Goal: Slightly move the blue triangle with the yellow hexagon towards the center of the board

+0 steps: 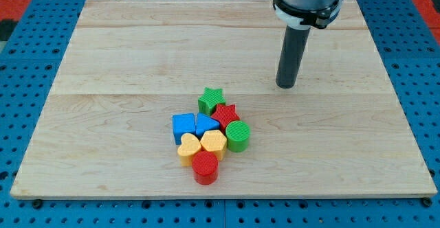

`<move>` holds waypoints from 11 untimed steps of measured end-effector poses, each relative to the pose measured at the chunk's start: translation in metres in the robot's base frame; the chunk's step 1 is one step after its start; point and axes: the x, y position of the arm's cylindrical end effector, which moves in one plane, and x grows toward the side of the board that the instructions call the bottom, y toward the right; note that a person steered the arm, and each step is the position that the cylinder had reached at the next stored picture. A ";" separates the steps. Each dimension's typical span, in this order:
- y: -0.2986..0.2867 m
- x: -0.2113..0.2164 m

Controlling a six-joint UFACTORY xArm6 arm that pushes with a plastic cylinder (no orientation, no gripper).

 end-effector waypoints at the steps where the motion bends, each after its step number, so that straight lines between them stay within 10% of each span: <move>1: 0.000 0.027; 4: -0.001 0.192; 11: -0.077 0.184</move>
